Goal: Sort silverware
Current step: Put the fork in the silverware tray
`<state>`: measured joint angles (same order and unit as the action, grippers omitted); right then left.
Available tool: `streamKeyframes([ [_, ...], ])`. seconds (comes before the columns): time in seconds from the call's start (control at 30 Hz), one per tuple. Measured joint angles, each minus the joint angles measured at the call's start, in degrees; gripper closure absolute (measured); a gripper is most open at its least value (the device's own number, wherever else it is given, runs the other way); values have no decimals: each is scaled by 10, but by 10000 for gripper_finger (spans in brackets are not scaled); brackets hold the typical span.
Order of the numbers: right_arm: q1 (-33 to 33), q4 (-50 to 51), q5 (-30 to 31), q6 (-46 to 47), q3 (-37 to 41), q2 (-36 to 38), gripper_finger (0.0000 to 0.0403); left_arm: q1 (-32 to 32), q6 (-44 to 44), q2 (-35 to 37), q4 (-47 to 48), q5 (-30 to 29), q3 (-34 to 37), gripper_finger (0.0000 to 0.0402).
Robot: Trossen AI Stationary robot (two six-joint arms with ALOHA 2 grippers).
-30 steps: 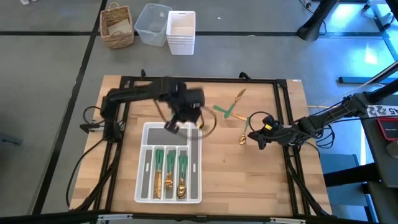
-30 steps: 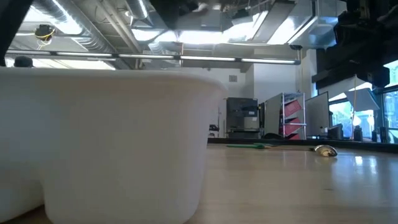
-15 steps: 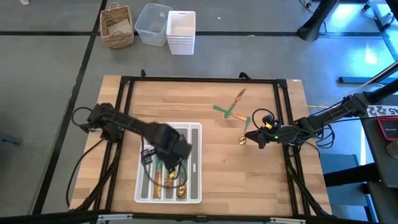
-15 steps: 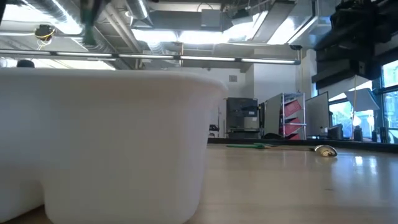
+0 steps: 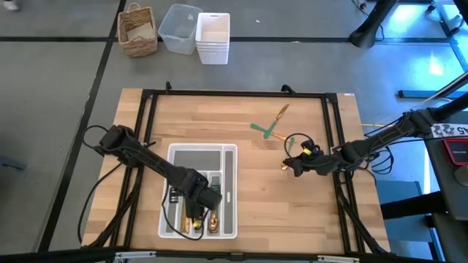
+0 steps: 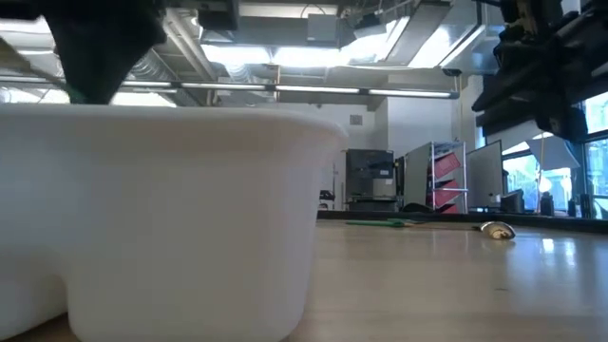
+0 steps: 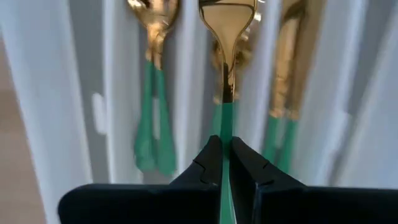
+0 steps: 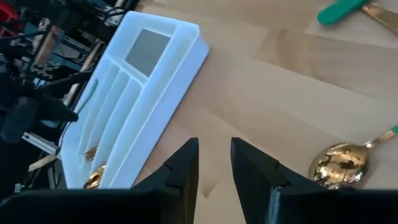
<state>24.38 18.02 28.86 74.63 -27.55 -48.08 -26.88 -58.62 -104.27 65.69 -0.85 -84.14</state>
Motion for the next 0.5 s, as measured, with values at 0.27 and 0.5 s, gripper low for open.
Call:
streamKeyframes([
  [0.27, 0, -78, 0, 4, 0, -53, 308, 4, -61, 0, -89, 0, 82, 399],
  [0.5, 0, -126, 0, 5, 0, -75, 308, 16, -90, -1, -200, -27, 165, 396],
])
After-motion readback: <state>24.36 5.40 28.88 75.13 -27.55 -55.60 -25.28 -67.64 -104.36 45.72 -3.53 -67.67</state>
